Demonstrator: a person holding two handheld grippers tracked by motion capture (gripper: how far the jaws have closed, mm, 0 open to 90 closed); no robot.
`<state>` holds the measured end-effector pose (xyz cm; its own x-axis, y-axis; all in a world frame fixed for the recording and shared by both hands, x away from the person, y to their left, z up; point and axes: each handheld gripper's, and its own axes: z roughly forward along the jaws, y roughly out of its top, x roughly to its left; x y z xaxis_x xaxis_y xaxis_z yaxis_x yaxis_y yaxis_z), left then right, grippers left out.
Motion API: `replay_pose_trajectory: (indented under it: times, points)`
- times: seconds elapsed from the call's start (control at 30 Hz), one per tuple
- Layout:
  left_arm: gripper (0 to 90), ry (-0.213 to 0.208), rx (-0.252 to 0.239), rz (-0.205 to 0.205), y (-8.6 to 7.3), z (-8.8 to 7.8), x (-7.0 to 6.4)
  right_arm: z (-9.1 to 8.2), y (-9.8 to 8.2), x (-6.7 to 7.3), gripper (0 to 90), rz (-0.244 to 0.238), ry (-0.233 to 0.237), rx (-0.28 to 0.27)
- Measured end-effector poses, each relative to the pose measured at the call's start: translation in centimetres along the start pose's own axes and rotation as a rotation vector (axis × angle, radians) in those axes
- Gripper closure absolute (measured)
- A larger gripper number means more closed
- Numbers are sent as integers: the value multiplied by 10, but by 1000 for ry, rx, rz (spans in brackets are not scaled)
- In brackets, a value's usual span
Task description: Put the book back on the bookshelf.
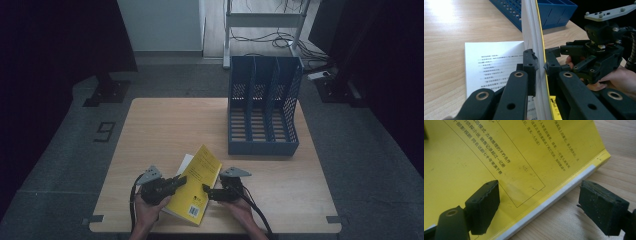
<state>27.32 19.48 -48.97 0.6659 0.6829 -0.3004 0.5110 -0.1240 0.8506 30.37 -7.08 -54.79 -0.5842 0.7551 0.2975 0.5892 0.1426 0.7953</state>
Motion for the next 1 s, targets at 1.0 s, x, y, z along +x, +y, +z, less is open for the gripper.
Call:
replay_pose_trajectory:
  times: [1.0]
  points:
    - [827, -30, -21, 35, 6, -8, -8, 1, 1, -2, 91, 29, 74, 14]
